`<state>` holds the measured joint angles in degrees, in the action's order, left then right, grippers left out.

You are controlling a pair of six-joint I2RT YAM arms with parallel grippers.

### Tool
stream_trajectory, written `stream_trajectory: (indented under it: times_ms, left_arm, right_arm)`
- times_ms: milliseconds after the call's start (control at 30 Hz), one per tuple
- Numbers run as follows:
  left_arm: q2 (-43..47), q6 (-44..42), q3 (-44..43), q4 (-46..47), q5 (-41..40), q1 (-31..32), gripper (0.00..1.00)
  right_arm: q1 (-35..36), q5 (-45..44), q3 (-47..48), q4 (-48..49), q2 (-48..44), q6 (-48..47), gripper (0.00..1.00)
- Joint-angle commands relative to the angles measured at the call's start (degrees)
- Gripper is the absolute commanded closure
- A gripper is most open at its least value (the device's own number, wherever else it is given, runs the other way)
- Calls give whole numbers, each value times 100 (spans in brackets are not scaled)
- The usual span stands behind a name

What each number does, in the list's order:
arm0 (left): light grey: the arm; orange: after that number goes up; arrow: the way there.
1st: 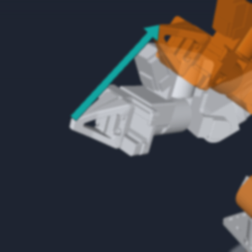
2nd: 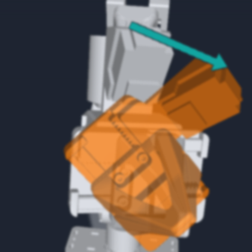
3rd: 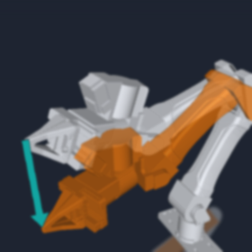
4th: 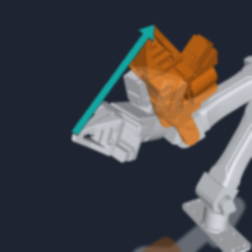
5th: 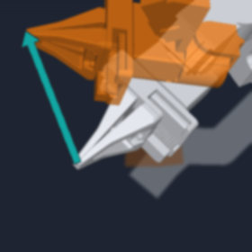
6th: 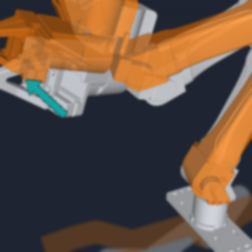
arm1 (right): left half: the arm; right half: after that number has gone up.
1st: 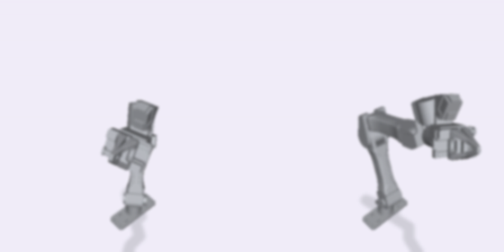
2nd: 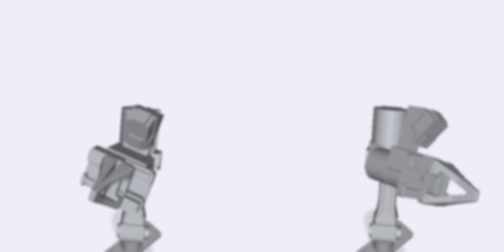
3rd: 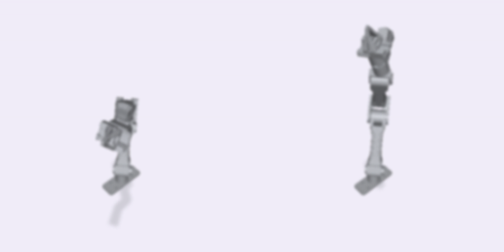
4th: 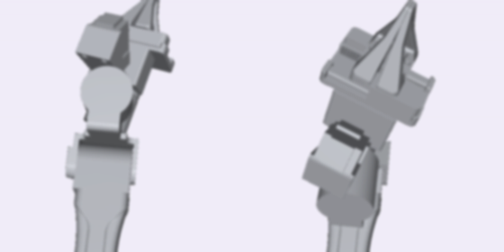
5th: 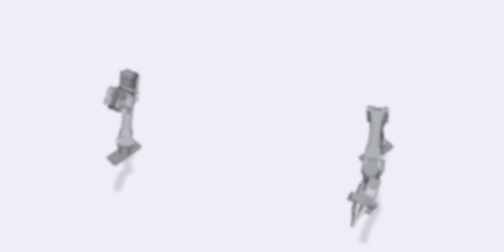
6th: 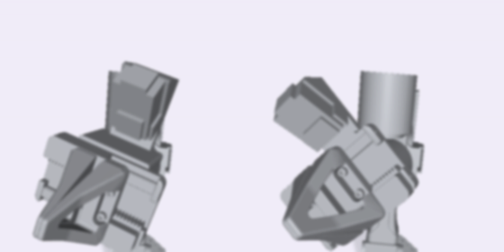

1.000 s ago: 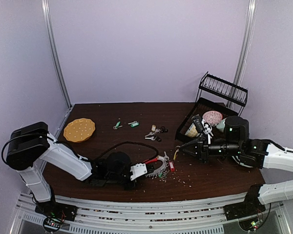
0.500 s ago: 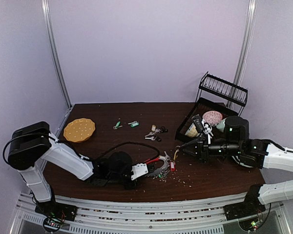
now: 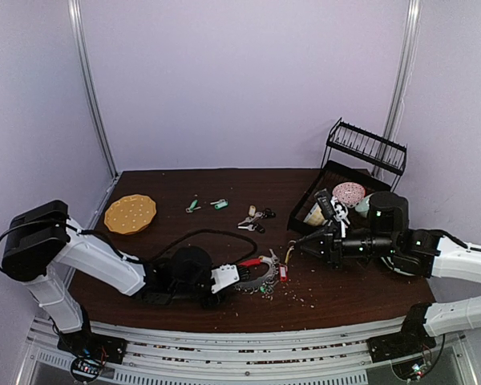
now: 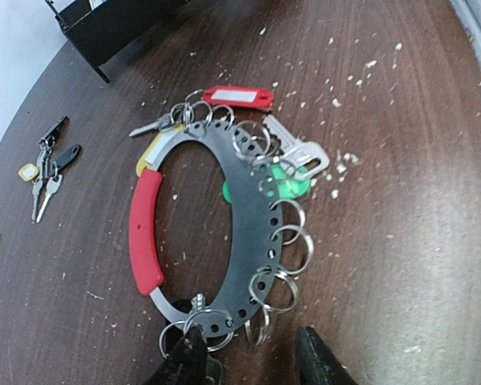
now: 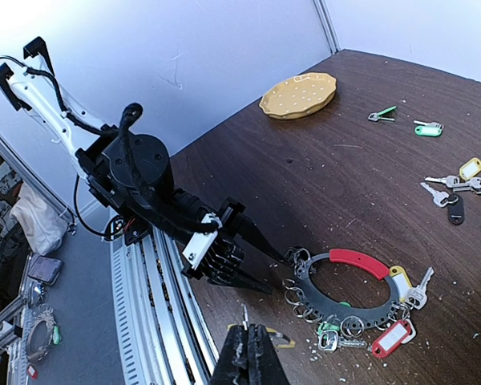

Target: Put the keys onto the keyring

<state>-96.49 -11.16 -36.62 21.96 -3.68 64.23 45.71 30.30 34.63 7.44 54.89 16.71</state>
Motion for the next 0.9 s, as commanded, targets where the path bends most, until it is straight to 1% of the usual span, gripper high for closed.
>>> stream_trajectory:
  times_ms: [0,33,133,200,267,367,433,500,600,733,800,867]
  left_arm:
    - [427,638,-29,303,604,-15,63]
    - [487,924,-51,358,668,-22,64]
    - [396,1954,-474,-25,601,-54,72]
    - [234,2842,-717,-234,687,-59,73]
    - [131,3342,-779,-348,815,-64,73]
    - [113,3659,-758,-472,728,-145,74]
    - [4,3754,-898,-633,740,-189,74]
    - [-180,3880,-1104,-825,943,-191,71]
    - [-334,4385,-1192,-874,1137,-191,68]
    - [-274,4814,-1240,-975,890,-231,68]
    - [-369,5143,-1229,-976,1104,-353,68]
    - [-445,5234,-1287,-1075,1139,-367,69]
  right_arm:
    - [-30,4,-60,87,-62,-1,100]
    - [-24,-10,-74,90,-83,3,100]
    - [-30,-18,-101,163,-97,31,100]
    - [-34,-8,-113,203,-76,43,100]
    - [-33,-4,-105,192,-72,35,100]
    - [-27,6,-142,220,-105,36,100]
    - [-31,8,-163,247,-119,42,100]
    - [-24,19,-157,240,-117,51,100]
    - [-29,15,-193,218,-176,76,100]
    - [-28,-25,-256,250,-254,100,100]
    - [-32,-20,-248,240,-259,87,100]
    - [-26,-8,-232,232,-244,79,100]
